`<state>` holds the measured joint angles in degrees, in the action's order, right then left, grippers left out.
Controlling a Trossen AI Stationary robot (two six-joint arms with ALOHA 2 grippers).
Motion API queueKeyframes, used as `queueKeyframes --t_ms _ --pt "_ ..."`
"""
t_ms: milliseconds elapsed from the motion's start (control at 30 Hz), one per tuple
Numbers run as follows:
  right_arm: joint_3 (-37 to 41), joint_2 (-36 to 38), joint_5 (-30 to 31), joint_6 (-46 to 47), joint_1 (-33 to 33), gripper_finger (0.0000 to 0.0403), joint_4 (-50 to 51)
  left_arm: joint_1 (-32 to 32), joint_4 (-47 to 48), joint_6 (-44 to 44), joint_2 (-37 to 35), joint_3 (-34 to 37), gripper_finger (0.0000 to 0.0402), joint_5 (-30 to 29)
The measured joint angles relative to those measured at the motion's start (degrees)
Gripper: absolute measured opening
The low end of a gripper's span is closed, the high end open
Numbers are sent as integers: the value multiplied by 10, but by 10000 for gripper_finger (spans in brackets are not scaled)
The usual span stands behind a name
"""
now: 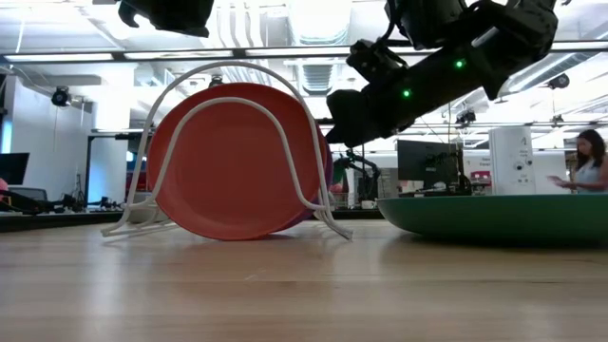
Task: Sort dishes
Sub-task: Put the purple plate into the dish rack
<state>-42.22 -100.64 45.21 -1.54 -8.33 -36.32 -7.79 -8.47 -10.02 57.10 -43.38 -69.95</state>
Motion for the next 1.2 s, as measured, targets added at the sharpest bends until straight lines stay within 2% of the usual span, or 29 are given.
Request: queueKeyframes --t_ms 600,1200 --pt "-3 0 -24 -7 10 0 0 0 0 0 0 0 0 0" --pt "-5 -1 -78 -17 27 0 -7 0 0 0 0 0 0 0"
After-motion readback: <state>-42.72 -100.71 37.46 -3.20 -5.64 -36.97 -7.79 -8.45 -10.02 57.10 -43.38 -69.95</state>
